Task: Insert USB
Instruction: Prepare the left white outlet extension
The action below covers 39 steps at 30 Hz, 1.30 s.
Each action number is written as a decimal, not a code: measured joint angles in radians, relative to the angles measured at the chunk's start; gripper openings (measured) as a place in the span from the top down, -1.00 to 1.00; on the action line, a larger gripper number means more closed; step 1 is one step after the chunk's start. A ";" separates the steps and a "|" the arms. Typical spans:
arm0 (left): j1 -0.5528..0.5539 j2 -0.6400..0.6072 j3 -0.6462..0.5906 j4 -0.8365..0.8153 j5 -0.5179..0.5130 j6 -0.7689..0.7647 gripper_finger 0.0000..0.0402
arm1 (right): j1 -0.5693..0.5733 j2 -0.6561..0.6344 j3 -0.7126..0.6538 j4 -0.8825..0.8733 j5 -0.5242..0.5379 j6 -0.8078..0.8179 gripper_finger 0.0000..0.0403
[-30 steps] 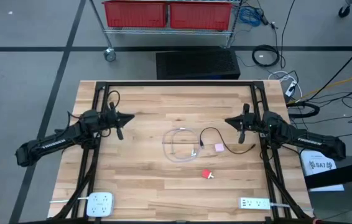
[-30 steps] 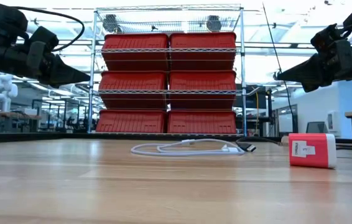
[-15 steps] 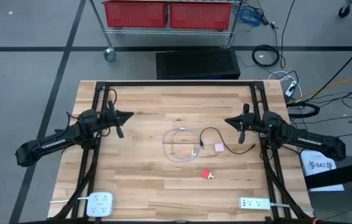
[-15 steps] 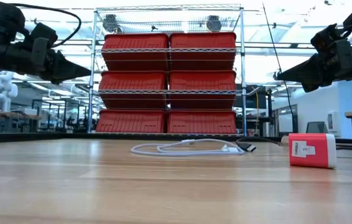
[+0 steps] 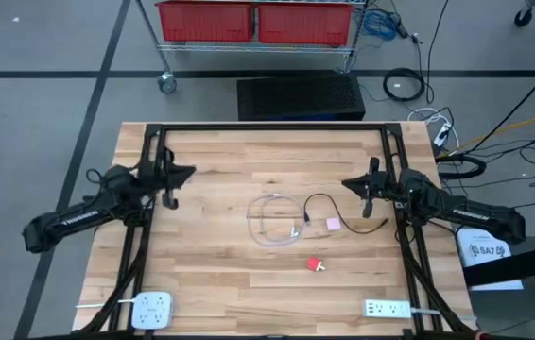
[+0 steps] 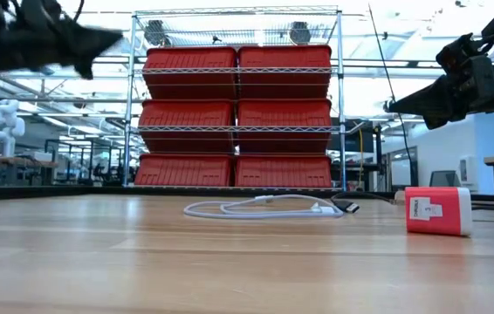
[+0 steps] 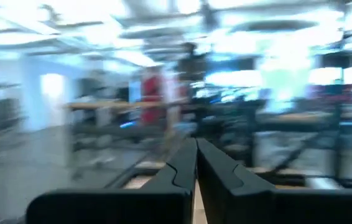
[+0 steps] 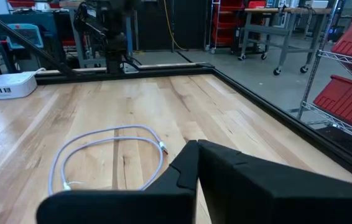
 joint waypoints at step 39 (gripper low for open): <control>-0.745 1.005 0.788 -0.954 -0.080 -0.162 0.99 | 0.000 0.000 0.000 0.066 0.000 0.058 1.00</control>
